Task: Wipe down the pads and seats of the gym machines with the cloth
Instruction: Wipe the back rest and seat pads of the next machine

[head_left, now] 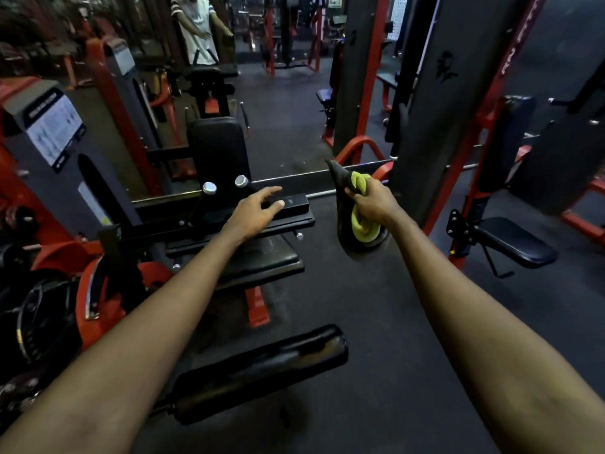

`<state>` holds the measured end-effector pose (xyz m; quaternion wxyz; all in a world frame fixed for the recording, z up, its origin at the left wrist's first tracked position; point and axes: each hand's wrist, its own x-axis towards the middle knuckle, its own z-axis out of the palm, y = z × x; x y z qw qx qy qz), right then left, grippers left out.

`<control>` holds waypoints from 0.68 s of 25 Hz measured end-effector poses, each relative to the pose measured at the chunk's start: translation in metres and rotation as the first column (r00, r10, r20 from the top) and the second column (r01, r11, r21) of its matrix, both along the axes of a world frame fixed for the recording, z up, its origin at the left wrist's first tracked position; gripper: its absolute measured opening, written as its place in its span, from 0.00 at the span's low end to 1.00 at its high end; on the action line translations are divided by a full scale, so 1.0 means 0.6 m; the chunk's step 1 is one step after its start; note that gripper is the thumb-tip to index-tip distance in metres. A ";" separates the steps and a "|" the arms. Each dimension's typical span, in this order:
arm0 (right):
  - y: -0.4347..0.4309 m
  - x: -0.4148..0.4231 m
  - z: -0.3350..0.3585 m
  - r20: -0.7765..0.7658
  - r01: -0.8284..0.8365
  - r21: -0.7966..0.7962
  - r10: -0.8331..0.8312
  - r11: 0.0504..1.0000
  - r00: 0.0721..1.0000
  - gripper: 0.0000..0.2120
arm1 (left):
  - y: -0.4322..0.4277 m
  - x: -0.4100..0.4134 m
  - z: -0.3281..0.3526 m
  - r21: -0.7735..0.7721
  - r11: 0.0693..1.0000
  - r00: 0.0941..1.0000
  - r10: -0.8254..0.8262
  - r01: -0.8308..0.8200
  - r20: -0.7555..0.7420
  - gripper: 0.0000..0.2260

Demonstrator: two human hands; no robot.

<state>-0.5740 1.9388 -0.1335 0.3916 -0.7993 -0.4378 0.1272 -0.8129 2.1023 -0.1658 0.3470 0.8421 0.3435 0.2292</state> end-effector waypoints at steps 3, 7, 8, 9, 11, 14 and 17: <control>0.064 0.055 0.001 0.008 -0.055 0.011 0.055 0.998 0.998 0.07 | 0.046 0.057 0.020 0.030 0.999 1.000 0.012 -0.012 0.020 0.18; 0.152 0.123 0.013 0.057 -0.098 -0.016 0.099 0.995 0.993 0.06 | 0.111 0.128 0.023 0.047 0.998 0.999 0.049 -0.049 0.017 0.19; 0.171 0.139 0.015 0.057 -0.109 -0.016 0.109 0.994 0.992 0.06 | 0.124 0.144 0.019 0.049 0.997 0.998 0.060 -0.061 0.002 0.19; 0.194 0.162 0.015 0.056 -0.122 -0.013 0.123 0.992 0.991 0.07 | 0.139 0.164 0.017 0.046 0.996 0.997 0.077 -0.077 -0.006 0.19; 0.243 0.212 0.017 0.063 -0.162 -0.021 0.163 0.987 0.985 0.09 | 0.174 0.204 0.011 0.030 0.993 0.994 0.110 -0.110 -0.003 0.19; 0.319 0.290 0.011 0.066 -0.212 -0.040 0.214 0.977 0.975 0.08 | 0.225 0.263 0.005 0.017 0.984 0.984 0.178 -0.178 -0.023 0.19; 0.392 0.355 0.004 0.071 -0.259 -0.043 0.261 0.965 0.963 0.09 | 0.265 0.306 0.004 0.007 0.964 0.963 0.264 -0.264 -0.050 0.20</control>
